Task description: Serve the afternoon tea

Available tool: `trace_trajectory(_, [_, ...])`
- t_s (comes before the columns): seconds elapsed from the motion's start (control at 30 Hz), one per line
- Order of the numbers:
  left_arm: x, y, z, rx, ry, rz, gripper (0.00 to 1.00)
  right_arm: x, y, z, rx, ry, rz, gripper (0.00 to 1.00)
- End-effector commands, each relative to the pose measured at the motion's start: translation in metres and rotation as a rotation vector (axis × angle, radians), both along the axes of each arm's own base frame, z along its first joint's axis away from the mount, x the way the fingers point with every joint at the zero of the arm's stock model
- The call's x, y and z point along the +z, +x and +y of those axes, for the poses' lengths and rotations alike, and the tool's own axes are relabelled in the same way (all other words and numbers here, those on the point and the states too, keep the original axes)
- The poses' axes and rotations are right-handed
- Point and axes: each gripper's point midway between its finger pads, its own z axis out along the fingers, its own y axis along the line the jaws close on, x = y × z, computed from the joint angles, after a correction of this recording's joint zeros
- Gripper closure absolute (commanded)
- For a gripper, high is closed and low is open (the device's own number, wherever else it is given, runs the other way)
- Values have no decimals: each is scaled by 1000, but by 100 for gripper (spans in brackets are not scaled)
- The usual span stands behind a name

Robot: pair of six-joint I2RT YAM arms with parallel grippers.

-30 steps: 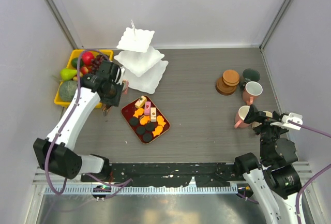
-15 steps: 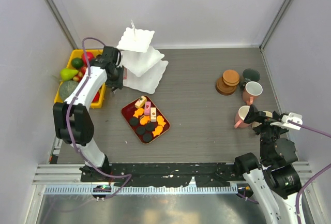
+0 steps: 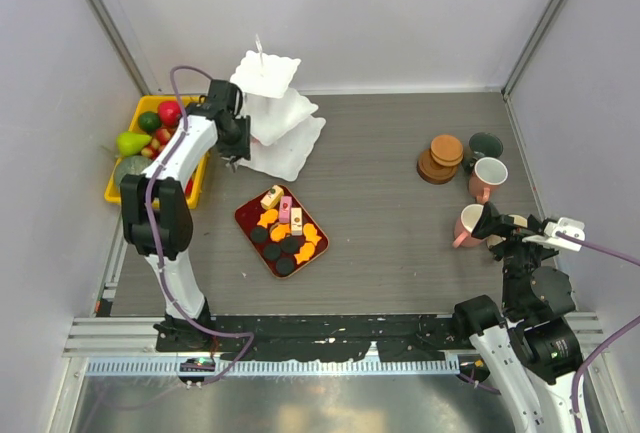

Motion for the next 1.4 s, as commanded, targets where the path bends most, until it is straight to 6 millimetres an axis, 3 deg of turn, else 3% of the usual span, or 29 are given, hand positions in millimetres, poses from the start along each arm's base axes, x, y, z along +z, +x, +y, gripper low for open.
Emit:
trace_trajectory(0.0, [14,17,-14,-10,-56,-64,73,7,3,-2,-14,-7,-18,5])
trace_trajectory(0.27, [-8,6,-12,-7,-47,-14,66,7,2,-2,-13,-5,-21,5])
trace_trajectory(0.6, [3,4,-15,-17,-60,-32,54,6,2,-2,-14,-6,-20,4])
trace_trajectory(0.9, [28,-16,-10,0,-70,-71,53,6,3,-1,-8,-8,-17,4])
trace_trajectory(1.13, [29,-58,-6,-1,-78,-26,53,8,1,-1,-8,-7,-27,4])
trace_trajectory(1.37, [25,-121,-6,-49,-105,-2,52,9,0,-2,-10,-7,-35,5])
